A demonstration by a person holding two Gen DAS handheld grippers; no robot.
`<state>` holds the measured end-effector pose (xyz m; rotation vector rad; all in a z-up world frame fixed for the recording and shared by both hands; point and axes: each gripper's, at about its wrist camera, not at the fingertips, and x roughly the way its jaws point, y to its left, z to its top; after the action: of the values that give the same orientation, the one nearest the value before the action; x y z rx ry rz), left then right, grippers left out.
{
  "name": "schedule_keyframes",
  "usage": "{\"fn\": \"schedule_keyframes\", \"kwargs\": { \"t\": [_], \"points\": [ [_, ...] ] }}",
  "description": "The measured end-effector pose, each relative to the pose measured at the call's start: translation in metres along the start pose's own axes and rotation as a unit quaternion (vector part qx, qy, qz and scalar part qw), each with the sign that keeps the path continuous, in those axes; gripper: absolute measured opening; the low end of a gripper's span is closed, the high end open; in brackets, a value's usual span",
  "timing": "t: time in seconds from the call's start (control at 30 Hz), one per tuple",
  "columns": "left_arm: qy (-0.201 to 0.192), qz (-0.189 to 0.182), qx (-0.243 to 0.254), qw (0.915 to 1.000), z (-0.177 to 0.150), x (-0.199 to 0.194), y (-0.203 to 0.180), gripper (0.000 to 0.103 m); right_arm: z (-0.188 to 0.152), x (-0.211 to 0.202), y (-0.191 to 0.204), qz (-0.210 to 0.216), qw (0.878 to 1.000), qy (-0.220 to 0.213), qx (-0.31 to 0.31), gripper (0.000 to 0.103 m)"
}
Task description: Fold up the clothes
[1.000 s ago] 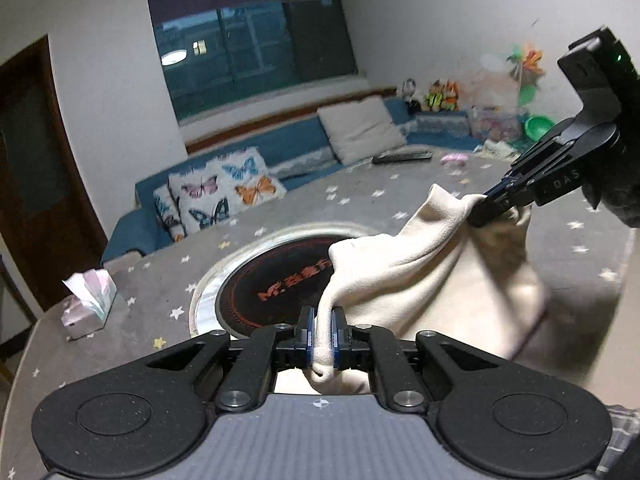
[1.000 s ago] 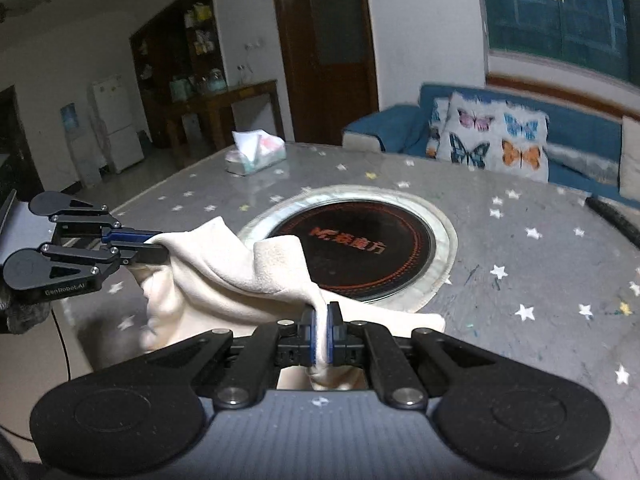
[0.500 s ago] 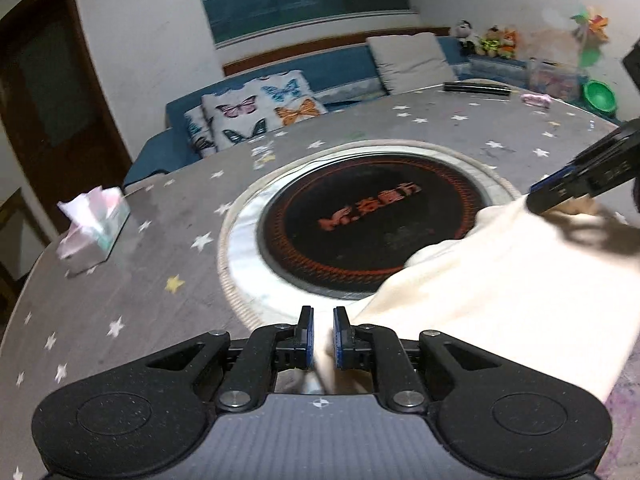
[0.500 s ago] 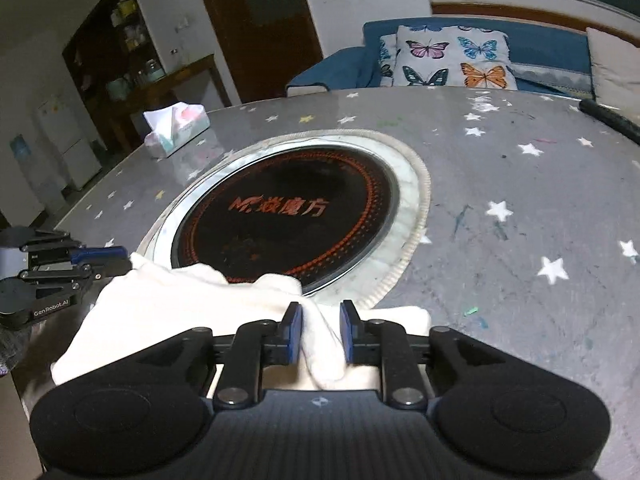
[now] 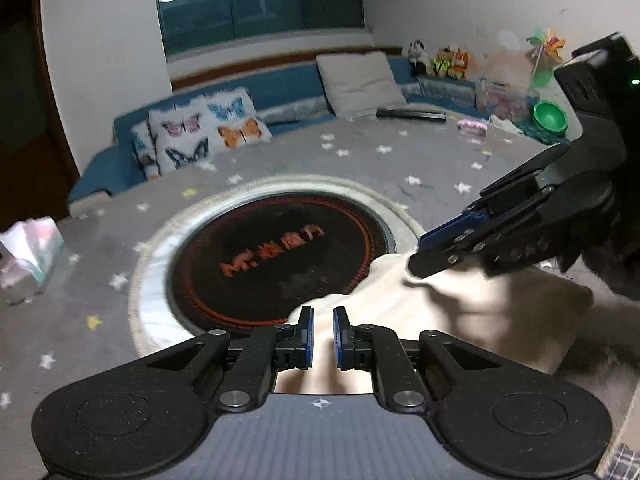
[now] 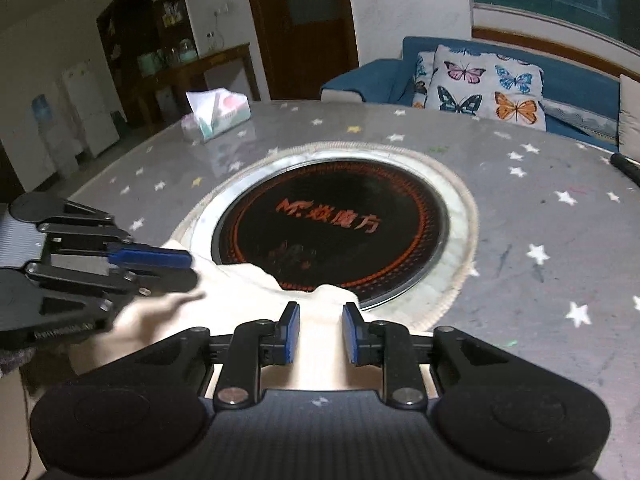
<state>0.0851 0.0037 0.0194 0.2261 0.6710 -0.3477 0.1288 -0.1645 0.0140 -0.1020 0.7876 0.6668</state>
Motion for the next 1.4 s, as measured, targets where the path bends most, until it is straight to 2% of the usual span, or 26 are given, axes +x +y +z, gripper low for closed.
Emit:
{"fn": "schedule_keyframes", "kwargs": {
  "t": [0.17, 0.3, 0.47, 0.63, 0.73, 0.8, 0.9, 1.1, 1.27, 1.4],
  "points": [
    [0.027, 0.023, -0.007, 0.9993, 0.000, 0.029, 0.003, 0.012, 0.000, 0.020, 0.007, -0.012, 1.000, 0.002, -0.017, 0.023],
    [0.016, 0.032, -0.004, 0.9993, -0.006, 0.030, 0.005, 0.013, -0.002, 0.024, 0.013, -0.022, 0.999, -0.005, -0.038, 0.023],
    [0.005, 0.033, -0.019, 0.9992, -0.008, 0.017, 0.008, 0.015, -0.003, 0.006, 0.017, -0.021, 0.999, -0.020, -0.041, 0.023],
    [-0.010, 0.038, -0.031, 0.9988, -0.012, -0.006, 0.008, 0.026, -0.011, -0.005, 0.030, -0.019, 0.997, -0.016, -0.068, 0.024],
    [-0.015, 0.040, -0.029, 0.9987, -0.022, -0.021, 0.003, 0.027, -0.017, -0.001, 0.038, -0.023, 0.996, -0.013, -0.080, 0.024],
    [-0.017, 0.048, -0.024, 0.9984, -0.031, -0.032, 0.001, 0.032, -0.019, -0.001, 0.044, -0.025, 0.996, -0.016, -0.089, 0.024],
    [-0.011, 0.064, -0.018, 0.9977, -0.044, -0.038, 0.000, 0.035, -0.021, -0.002, 0.054, -0.022, 0.994, -0.021, -0.103, 0.024],
    [-0.008, 0.068, -0.033, 0.9971, -0.061, -0.042, 0.009, 0.036, -0.027, -0.001, 0.079, 0.001, 0.993, -0.018, -0.119, 0.028],
    [-0.013, 0.073, -0.033, 0.9967, -0.064, -0.045, 0.017, 0.036, -0.038, -0.006, 0.109, 0.019, 0.987, -0.021, -0.158, 0.029],
    [-0.013, 0.072, -0.038, 0.9966, -0.067, -0.045, 0.020, 0.037, -0.051, -0.009, 0.134, 0.049, 0.983, -0.017, -0.176, 0.029]
  ]
}}
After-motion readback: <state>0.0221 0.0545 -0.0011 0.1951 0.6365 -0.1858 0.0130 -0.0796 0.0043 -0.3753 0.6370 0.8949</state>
